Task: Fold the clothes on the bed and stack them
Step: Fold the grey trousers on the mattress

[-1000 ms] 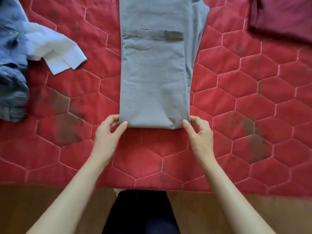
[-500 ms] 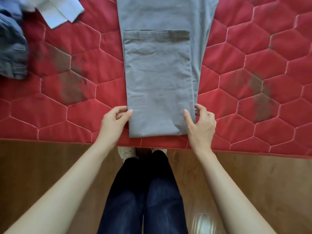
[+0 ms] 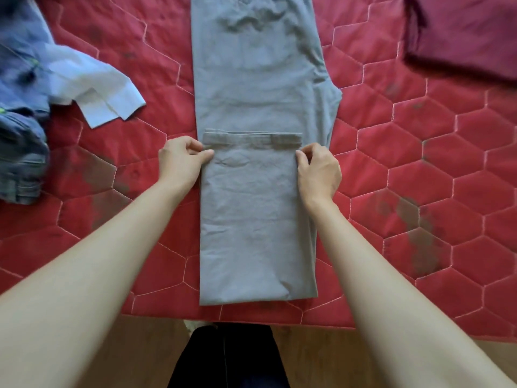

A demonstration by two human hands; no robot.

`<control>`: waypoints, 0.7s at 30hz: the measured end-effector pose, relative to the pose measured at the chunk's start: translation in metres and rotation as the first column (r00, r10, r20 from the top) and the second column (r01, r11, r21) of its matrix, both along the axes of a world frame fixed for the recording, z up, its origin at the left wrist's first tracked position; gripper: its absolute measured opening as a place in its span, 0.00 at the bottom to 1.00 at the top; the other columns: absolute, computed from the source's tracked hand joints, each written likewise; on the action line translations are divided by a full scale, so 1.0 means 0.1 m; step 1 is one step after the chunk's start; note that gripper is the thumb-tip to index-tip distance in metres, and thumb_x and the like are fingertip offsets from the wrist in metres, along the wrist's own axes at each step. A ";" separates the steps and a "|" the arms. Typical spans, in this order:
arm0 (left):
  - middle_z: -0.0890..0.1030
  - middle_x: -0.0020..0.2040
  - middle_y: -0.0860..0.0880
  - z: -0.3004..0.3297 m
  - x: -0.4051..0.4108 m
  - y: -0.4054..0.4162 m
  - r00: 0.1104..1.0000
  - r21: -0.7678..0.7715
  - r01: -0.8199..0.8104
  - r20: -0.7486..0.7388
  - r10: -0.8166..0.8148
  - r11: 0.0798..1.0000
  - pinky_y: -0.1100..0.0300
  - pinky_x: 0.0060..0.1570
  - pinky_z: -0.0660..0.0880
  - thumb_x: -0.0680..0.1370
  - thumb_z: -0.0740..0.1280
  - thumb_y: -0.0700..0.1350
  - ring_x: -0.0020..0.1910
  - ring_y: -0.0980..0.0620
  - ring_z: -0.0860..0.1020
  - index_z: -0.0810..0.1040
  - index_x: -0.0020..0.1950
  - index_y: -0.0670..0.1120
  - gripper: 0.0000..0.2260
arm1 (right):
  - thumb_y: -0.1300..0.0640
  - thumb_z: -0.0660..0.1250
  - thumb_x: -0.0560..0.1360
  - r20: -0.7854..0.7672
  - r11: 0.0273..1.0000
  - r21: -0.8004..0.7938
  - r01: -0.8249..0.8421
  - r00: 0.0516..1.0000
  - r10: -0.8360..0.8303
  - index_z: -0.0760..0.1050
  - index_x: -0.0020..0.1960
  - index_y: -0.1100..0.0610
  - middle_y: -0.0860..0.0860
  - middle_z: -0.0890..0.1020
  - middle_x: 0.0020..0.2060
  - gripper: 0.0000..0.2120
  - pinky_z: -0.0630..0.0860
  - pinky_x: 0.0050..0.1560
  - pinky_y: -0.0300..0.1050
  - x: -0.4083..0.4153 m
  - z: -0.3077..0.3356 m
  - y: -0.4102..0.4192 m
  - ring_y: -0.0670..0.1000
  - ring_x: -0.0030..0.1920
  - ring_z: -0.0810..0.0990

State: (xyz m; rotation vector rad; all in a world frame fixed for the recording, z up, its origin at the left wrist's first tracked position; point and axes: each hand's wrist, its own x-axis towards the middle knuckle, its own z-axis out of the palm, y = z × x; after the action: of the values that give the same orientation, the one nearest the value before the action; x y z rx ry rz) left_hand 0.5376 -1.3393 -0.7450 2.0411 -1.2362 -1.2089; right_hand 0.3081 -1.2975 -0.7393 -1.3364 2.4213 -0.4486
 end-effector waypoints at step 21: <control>0.48 0.80 0.46 -0.34 -0.26 0.03 0.363 0.072 0.788 0.747 -0.557 0.611 0.42 0.73 0.39 0.83 0.47 0.57 0.79 0.47 0.45 0.50 0.80 0.52 0.26 | 0.44 0.44 0.82 -0.360 0.889 0.210 -0.407 0.813 0.457 0.49 0.79 0.53 0.53 0.51 0.79 0.27 0.40 0.76 0.57 0.06 -0.39 -0.24 0.53 0.78 0.46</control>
State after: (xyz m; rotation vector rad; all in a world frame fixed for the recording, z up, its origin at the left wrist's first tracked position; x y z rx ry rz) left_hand 0.5117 -1.3361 -0.7793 1.7903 -2.6938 -0.3267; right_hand 0.3141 -1.3212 -0.7783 -2.0141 2.2714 0.1122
